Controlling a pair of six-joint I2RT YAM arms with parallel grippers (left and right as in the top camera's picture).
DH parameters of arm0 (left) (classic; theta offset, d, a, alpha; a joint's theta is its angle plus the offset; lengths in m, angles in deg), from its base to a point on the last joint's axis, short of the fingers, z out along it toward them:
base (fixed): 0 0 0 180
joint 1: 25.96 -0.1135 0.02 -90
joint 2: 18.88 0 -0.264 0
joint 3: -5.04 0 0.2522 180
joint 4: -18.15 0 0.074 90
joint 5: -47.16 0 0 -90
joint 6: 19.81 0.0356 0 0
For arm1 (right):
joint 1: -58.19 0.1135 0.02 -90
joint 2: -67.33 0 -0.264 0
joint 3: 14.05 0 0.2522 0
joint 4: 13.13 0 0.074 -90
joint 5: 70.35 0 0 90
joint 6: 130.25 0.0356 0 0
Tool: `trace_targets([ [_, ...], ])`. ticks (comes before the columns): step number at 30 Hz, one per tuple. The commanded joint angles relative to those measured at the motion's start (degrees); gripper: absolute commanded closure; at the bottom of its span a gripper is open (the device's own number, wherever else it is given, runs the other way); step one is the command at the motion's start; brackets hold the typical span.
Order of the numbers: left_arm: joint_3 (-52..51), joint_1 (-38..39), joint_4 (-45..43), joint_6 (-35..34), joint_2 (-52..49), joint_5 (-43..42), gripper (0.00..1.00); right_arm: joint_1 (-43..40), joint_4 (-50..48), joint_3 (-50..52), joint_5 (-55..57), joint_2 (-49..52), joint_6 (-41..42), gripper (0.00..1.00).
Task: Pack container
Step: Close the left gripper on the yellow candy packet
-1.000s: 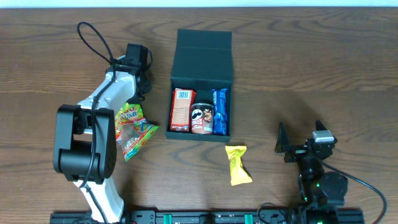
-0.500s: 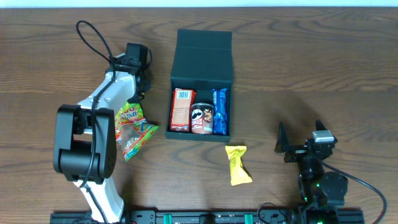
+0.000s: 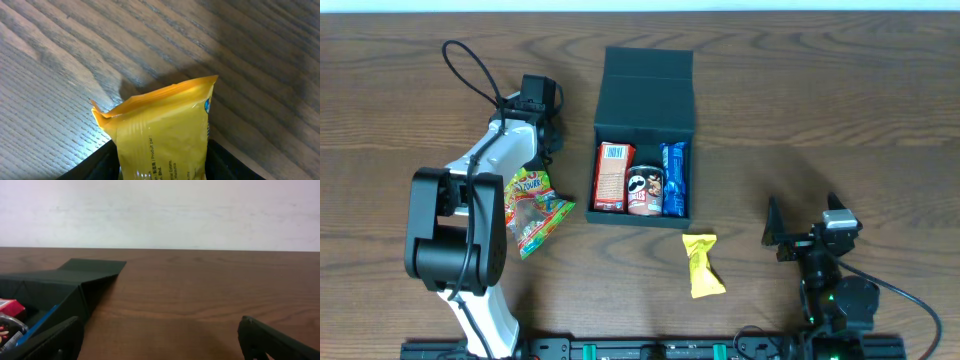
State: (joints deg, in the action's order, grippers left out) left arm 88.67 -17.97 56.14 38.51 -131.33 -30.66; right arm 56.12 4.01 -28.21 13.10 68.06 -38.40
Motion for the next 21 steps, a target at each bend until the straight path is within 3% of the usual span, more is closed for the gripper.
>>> trace_targets([
  [1, -0.37, -0.26, -0.87, -0.61, -0.72, 0.22, 0.46, -0.85, 0.28, 0.09, 0.15, -0.09, -0.63, 0.01],
  [16, -0.39, -0.46, -1.01, 0.46, -2.78, 0.26, 0.57, -0.85, 0.28, 0.09, 0.15, -0.09, -0.63, 0.01],
  [21, -0.39, -0.07, -0.94, 2.80, -2.60, 0.28, 0.69, -0.85, 0.28, 0.09, 0.15, -0.09, -0.63, 0.01],
])
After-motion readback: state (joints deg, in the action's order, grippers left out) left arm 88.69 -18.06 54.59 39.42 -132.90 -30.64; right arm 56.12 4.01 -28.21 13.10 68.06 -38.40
